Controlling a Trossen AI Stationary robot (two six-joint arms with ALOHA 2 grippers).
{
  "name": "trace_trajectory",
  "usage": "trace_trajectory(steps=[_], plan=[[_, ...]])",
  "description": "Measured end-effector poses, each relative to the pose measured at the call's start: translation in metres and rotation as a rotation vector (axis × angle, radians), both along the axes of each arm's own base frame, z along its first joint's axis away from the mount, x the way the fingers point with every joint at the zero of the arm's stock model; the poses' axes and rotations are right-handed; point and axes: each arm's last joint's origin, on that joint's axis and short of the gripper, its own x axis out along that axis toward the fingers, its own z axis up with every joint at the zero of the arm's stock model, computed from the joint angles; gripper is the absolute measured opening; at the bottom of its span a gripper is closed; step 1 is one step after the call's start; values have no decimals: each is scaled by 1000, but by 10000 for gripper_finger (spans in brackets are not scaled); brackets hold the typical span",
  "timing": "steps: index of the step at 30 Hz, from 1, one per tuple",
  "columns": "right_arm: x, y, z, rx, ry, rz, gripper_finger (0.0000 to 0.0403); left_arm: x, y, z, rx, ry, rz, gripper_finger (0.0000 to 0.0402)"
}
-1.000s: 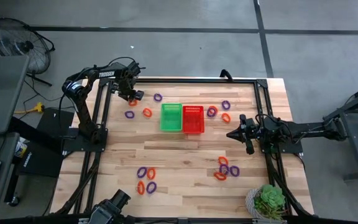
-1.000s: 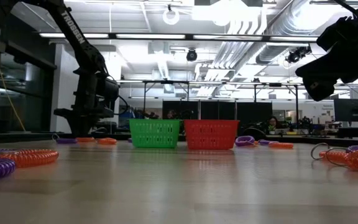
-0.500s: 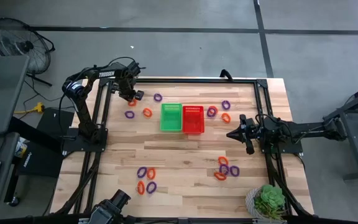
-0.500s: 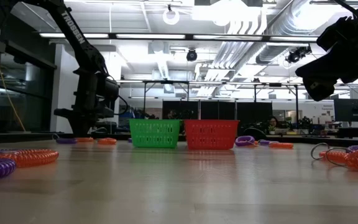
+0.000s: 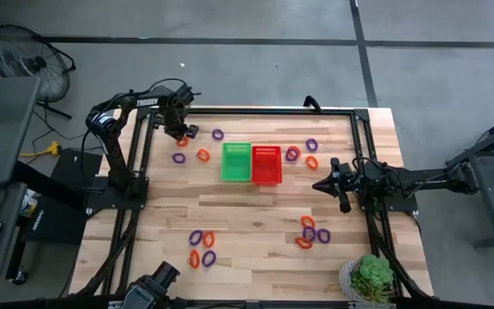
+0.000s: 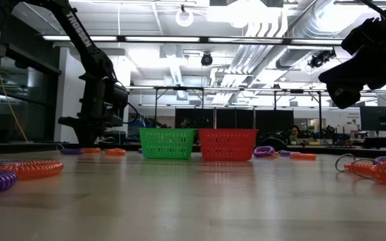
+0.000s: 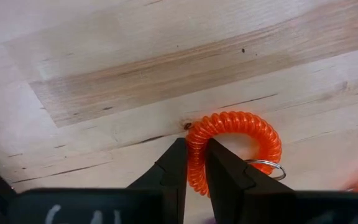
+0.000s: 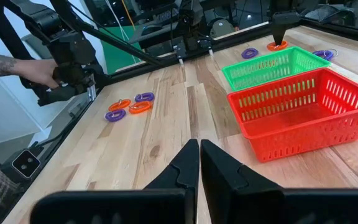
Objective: Sort spring keychains
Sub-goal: Put the orange spring keychain into the green bin
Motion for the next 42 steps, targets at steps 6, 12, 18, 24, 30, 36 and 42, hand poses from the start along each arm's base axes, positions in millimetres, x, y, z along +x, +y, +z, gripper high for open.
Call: trace_trajectory(steps=[6, 12, 18, 24, 30, 36, 42], plan=[[0, 0, 0, 0, 0, 0, 12, 0, 0, 0, -1, -1, -18, 44], [0, 0, 0, 0, -1, 0, 12, 0, 0, 0, -2, -2, -28, 44], [0, 0, 0, 0, 0, 0, 12, 1, 1, 3, -5, -15, -52, 44], [0, 0, 0, 0, 0, 0, 12, 9, 12, 16, 28, -65, -92, 44], [0, 0, 0, 0, 0, 0, 12, 12, 14, 24, 5, -131, -100, 44], [0, 0, 0, 0, 0, 0, 12, 19, 14, 33, -51, -288, -204, 44], [0, 0, 0, 0, 0, 0, 12, 41, 9, 46, -51, -425, -350, 44]])
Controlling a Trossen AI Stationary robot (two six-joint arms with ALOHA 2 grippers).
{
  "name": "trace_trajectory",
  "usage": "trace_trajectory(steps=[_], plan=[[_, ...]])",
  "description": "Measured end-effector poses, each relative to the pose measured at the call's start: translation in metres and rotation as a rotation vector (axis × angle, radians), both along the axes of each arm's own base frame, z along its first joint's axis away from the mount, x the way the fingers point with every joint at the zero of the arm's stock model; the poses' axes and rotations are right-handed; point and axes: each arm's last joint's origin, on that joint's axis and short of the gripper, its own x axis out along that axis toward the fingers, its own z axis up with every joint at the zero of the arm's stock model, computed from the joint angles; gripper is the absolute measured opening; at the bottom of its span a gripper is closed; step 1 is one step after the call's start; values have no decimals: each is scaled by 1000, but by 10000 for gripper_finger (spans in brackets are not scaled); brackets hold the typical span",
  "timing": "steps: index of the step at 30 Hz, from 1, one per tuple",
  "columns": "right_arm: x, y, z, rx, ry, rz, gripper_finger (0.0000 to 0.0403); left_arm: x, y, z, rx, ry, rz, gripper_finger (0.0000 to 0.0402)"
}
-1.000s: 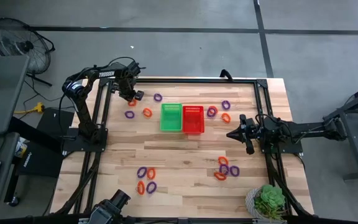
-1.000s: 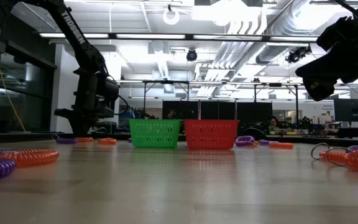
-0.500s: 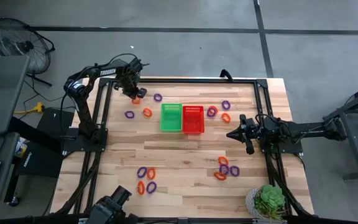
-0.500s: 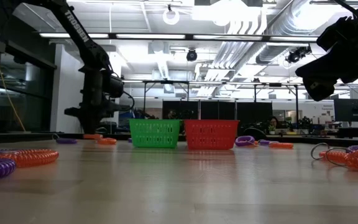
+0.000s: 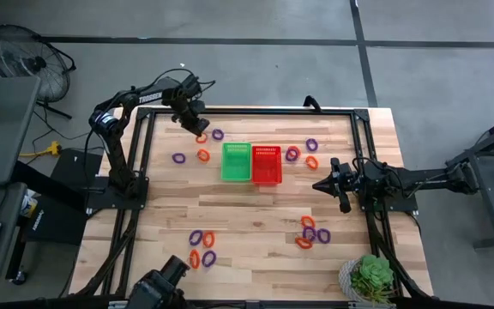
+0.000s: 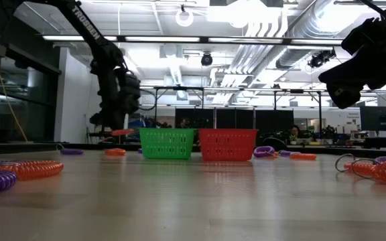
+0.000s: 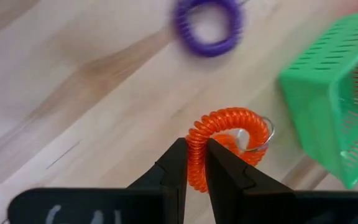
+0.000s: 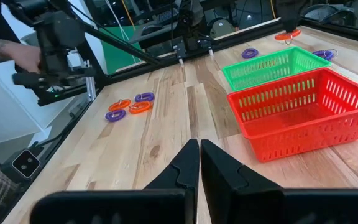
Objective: Sort spring keychains
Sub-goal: Put the orange spring keychain into the green bin
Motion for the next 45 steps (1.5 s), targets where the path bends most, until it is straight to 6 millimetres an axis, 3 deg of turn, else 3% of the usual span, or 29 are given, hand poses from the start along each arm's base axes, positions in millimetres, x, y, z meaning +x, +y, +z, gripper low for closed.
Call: trace_trajectory(steps=[8, 14, 20, 28, 36, 45], plan=[[0, 0, 0, 0, -1, 0, 12, 46, -21, 22, 75, -58, -149, 44], [0, 0, 0, 0, 0, 0, 12, 83, -49, 40, 125, -108, -261, 44], [0, 0, 0, 0, 0, 0, 12, 113, -78, 46, 222, -113, -345, 44], [0, 0, 0, 0, -1, 0, 12, 130, -99, 46, 372, -19, -299, 44], [0, 0, 0, 0, -1, 0, 12, 129, -99, 46, 350, -23, -273, 48], [0, 0, 0, 0, -1, 0, 12, 128, -101, 45, 314, -19, -283, 127]])
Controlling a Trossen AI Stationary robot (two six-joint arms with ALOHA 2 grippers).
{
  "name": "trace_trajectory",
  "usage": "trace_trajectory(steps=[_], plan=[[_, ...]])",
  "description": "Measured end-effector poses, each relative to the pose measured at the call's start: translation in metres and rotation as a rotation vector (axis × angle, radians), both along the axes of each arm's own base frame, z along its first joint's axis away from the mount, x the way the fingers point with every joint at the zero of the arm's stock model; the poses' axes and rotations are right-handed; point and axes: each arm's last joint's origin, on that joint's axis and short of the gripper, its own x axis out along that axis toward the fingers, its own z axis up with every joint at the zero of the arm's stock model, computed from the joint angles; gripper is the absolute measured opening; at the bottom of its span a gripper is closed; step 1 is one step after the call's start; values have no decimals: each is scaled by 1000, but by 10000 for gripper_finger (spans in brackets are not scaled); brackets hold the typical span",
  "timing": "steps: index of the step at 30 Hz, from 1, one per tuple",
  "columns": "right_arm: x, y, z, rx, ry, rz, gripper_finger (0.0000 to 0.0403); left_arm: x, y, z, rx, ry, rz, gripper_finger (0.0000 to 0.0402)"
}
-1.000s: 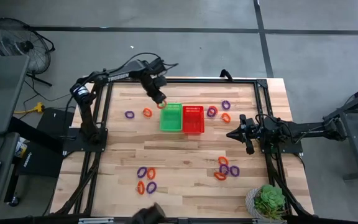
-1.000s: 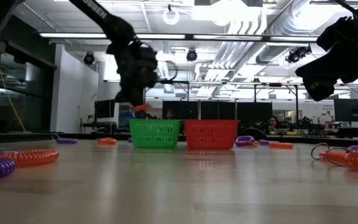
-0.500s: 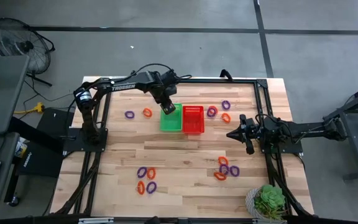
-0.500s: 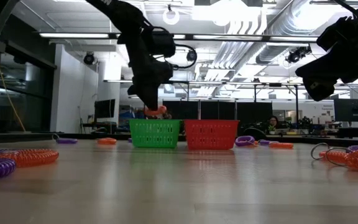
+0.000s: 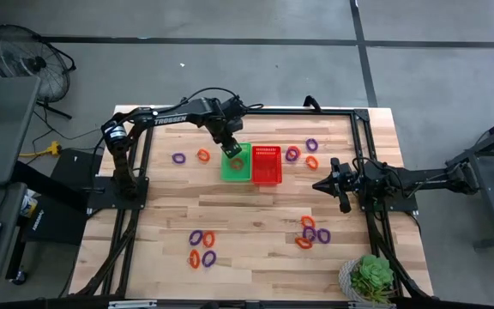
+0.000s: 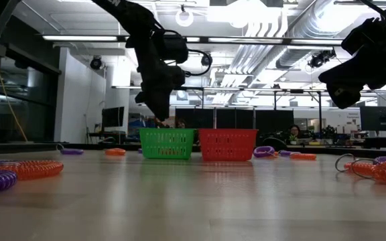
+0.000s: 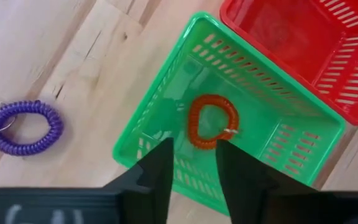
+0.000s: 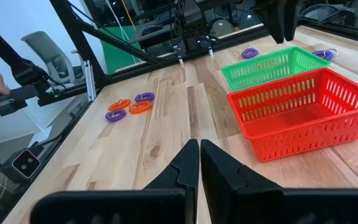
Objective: Sort spring keychains
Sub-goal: Put the orange spring keychain into the green bin
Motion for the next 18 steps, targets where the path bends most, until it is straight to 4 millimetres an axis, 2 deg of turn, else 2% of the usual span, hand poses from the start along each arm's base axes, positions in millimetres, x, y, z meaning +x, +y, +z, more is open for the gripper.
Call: trace_trajectory(steps=[5, 18], plan=[[0, 0, 0, 0, 0, 0, 12, -4, 0, -1, -8, 42, 25, 152], [0, 0, 0, 0, 0, 0, 12, -30, 20, -9, -59, 175, 184, 154]])
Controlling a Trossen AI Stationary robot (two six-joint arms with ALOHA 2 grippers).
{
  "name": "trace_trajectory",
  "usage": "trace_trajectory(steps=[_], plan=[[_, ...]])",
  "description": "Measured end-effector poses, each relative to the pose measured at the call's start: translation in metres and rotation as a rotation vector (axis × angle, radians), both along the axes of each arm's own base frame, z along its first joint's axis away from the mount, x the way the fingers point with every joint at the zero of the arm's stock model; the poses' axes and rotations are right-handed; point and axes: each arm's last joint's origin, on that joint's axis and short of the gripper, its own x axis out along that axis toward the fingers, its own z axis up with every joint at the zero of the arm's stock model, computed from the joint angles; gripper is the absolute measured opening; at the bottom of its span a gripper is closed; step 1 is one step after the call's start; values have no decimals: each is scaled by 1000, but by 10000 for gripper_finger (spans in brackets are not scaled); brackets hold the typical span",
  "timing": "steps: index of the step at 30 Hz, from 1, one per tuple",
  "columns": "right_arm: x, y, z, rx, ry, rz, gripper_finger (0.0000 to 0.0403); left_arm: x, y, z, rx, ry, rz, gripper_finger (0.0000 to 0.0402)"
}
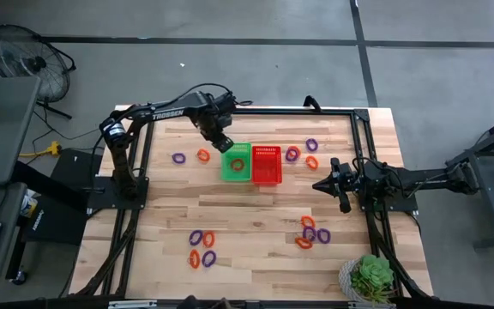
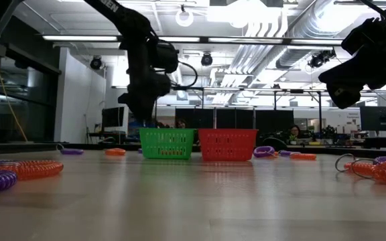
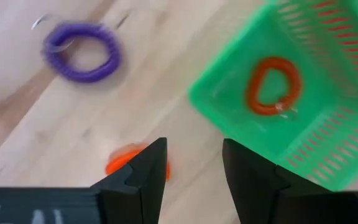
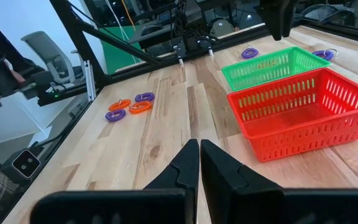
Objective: Sort spring keychains
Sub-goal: Put the orange spring keychain into the green bin
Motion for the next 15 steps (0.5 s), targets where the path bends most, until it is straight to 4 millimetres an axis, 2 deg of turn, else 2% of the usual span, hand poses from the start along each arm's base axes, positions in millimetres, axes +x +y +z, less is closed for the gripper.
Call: trace_trajectory(steps=[11, 15], plan=[[0, 0, 0, 0, 0, 0, 12, -30, -4, -43, -9, 216, 163, 154], [0, 0, 0, 0, 0, 0, 12, -32, -5, -50, -1, 228, 185, 154]])
